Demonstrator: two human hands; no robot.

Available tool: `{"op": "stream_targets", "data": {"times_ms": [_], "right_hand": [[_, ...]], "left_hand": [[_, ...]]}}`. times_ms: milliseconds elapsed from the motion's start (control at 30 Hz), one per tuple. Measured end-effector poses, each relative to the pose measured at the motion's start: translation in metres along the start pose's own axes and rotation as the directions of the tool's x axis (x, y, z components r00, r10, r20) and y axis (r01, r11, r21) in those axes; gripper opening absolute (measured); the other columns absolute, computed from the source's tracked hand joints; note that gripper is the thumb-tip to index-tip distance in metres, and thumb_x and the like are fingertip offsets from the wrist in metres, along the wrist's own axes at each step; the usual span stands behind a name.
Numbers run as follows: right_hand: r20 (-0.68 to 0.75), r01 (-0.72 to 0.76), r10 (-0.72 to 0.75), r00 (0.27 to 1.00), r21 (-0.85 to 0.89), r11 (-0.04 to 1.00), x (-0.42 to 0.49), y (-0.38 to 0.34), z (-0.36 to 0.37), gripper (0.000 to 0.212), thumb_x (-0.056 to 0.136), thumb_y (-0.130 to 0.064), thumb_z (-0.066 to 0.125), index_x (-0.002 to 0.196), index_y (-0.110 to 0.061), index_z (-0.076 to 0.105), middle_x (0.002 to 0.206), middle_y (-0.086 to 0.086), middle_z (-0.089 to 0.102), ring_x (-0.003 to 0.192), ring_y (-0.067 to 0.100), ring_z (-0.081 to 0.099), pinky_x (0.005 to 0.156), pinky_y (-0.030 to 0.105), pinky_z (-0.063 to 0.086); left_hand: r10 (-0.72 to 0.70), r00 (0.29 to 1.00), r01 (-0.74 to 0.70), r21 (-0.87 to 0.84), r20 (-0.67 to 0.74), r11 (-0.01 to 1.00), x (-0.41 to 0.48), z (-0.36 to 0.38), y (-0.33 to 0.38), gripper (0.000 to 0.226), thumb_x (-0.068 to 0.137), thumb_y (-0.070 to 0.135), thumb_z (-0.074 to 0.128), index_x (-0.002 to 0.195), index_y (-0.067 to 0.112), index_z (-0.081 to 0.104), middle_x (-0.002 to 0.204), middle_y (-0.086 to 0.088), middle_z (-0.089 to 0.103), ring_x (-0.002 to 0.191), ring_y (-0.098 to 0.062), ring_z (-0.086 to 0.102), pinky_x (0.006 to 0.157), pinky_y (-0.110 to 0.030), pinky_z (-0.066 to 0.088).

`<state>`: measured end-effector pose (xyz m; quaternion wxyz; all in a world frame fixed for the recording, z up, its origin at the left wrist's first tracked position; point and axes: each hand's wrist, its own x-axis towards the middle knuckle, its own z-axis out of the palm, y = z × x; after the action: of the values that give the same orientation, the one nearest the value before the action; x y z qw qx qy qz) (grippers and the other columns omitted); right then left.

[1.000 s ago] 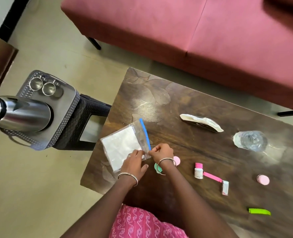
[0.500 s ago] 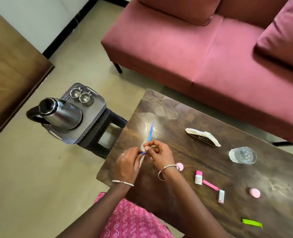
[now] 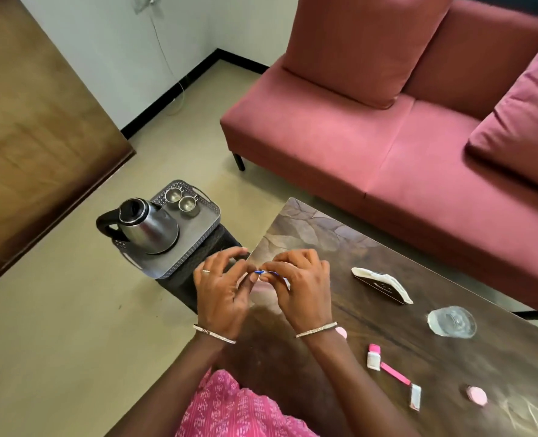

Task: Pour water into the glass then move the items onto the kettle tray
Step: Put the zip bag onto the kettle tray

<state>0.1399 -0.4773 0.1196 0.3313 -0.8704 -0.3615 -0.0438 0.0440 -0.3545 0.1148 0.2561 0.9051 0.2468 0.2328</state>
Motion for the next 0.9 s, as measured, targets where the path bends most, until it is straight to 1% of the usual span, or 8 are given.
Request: {"op": "stream_targets", "data": {"times_ms": [100, 200, 300, 467, 633, 733, 800, 900], "right_hand": [[-0.061, -0.014, 0.012, 0.998, -0.035, 0.999, 0.006, -0.009, 0.004, 0.007, 0.081, -0.032, 0.073, 0.088, -0.033, 0.074, 0.09, -0.019, 0.072, 0.098, 0.009, 0.059, 0.079, 0.029, 0.027], [-0.103, -0.051, 0.046, 0.994, -0.049, 0.997, 0.014, -0.016, 0.005, 0.005, 0.082, -0.031, 0.071, 0.087, -0.033, 0.073, 0.086, -0.018, 0.073, 0.1, 0.008, 0.064, 0.083, 0.034, 0.032], [-0.119, -0.088, 0.077, 0.99, -0.086, 0.992, 0.029, -0.021, 0.004, 0.006, 0.08, -0.027, 0.074, 0.084, -0.032, 0.074, 0.084, -0.016, 0.074, 0.1, 0.009, 0.067, 0.085, 0.035, 0.031], [-0.126, -0.2, 0.187, 0.974, -0.107, 0.974, 0.049, -0.032, 0.003, 0.011, 0.077, -0.021, 0.081, 0.082, -0.03, 0.077, 0.083, -0.014, 0.076, 0.106, 0.012, 0.068, 0.087, 0.038, 0.033], [-0.134, -0.222, 0.207, 0.969, -0.114, 0.968, 0.073, -0.056, 0.015, 0.009, 0.08, -0.021, 0.078, 0.085, -0.028, 0.075, 0.086, -0.012, 0.075, 0.103, 0.013, 0.068, 0.088, 0.041, 0.04], [-0.045, -0.299, 0.31, 0.95, 0.168, 0.94, 0.09, -0.059, 0.026, 0.007, 0.086, -0.02, 0.073, 0.088, -0.018, 0.067, 0.086, -0.007, 0.073, 0.087, 0.012, 0.07, 0.08, 0.035, 0.051], [0.069, -0.384, 0.388, 0.919, 0.387, 0.838, 0.099, -0.061, 0.035, 0.011, 0.088, -0.017, 0.072, 0.092, -0.013, 0.063, 0.089, -0.002, 0.074, 0.088, 0.013, 0.071, 0.078, 0.028, 0.053], [0.186, -0.426, 0.398, 0.898, 0.59, 0.686, 0.109, -0.067, 0.055, 0.019, 0.086, -0.01, 0.074, 0.101, -0.01, 0.064, 0.095, 0.006, 0.076, 0.094, 0.022, 0.073, 0.082, 0.035, 0.057]], "left_hand": [[-0.049, 0.998, 0.044, -0.095, -0.047, 0.994, 0.013, -0.017, -0.008, 0.003, 0.082, 0.028, 0.063, 0.081, 0.028, 0.065, 0.118, 0.015, 0.058, 0.104, -0.012, 0.056, 0.084, -0.038, 0.037], [-0.079, 0.994, 0.062, -0.192, -0.081, 0.979, 0.029, -0.035, -0.021, 0.006, 0.083, 0.026, 0.058, 0.082, 0.024, 0.064, 0.113, 0.01, 0.06, 0.099, -0.016, 0.059, 0.081, -0.048, 0.043], [-0.075, 0.99, 0.049, -0.206, -0.118, 0.977, 0.044, -0.052, -0.035, 0.01, 0.084, 0.027, 0.055, 0.086, 0.021, 0.064, 0.111, 0.013, 0.063, 0.1, -0.01, 0.058, 0.082, -0.048, 0.042], [-0.138, 0.977, 0.084, -0.304, -0.16, 0.949, 0.07, -0.079, -0.081, 0.015, 0.085, 0.016, 0.059, 0.097, 0.015, 0.068, 0.106, 0.006, 0.071, 0.099, -0.02, 0.066, 0.086, -0.057, 0.048], [-0.18, 0.979, 0.126, -0.404, -0.1, 0.906, 0.094, -0.093, -0.113, 0.01, 0.087, 0.018, 0.059, 0.09, 0.025, 0.066, 0.085, 0.013, 0.068, 0.081, -0.006, 0.063, 0.075, -0.038, 0.054], [-0.259, 0.962, 0.261, -0.572, 0.087, 0.778, 0.112, -0.096, -0.129, 0.018, 0.092, 0.011, 0.061, 0.086, 0.028, 0.061, 0.08, 0.014, 0.068, 0.078, -0.002, 0.062, 0.073, -0.021, 0.05], [-0.267, 0.945, 0.325, -0.659, 0.191, 0.678, 0.123, -0.098, -0.139, 0.016, 0.094, 0.005, 0.057, 0.091, 0.02, 0.059, 0.079, 0.008, 0.074, 0.078, -0.003, 0.067, 0.072, -0.014, 0.051], [-0.274, 0.93, 0.363, -0.738, 0.245, 0.569, 0.139, -0.101, -0.157, 0.006, 0.096, 0.003, 0.052, 0.101, 0.003, 0.054, 0.082, -0.019, 0.073, 0.079, -0.014, 0.072, 0.078, -0.022, 0.056]]}}
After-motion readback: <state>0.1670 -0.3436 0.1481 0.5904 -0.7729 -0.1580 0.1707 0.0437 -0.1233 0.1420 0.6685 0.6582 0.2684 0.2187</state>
